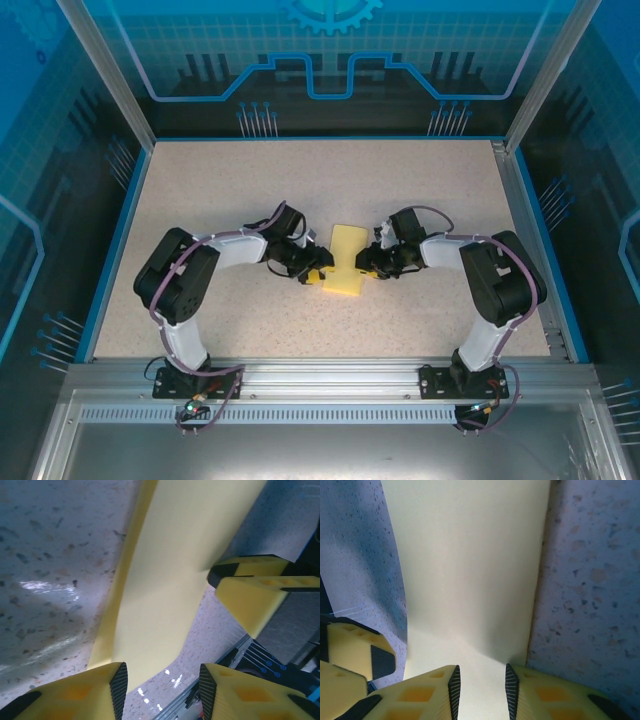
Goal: Fold a paper plane with a square sheet of paper (pick it up from the middle)
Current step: Third fold the triangle at the center of the table.
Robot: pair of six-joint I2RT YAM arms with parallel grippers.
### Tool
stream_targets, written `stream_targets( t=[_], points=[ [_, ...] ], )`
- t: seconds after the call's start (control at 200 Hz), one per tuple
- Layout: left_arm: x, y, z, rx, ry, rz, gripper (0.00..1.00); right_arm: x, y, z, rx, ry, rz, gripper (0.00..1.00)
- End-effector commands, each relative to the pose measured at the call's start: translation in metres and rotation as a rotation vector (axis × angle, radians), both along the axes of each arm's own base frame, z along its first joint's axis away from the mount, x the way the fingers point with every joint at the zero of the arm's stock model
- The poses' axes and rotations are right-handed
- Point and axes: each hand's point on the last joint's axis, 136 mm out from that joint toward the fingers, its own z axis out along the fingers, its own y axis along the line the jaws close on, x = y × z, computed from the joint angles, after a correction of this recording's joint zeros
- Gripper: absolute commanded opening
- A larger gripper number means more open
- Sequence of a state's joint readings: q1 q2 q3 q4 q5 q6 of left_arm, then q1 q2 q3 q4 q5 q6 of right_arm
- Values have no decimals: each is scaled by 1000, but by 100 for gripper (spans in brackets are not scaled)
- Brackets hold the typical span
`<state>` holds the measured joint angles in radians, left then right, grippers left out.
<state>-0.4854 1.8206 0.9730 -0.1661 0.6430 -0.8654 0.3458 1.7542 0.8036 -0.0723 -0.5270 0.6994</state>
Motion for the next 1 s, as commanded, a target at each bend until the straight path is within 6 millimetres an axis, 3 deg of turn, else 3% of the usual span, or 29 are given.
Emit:
stream_targets(
  t=[0.0,0.655,0.995],
  points=[
    [-12,7,-13,44,64,26,47,-20,-23,-27,-109,81,-28,33],
    [5,-12,-11,-31,52,20,42,-21,-23,-29,-111,87,-26,33],
    [21,-19,-13,-74,23,51,38,-13,-17,-15,-82,51,-21,34]
  ],
)
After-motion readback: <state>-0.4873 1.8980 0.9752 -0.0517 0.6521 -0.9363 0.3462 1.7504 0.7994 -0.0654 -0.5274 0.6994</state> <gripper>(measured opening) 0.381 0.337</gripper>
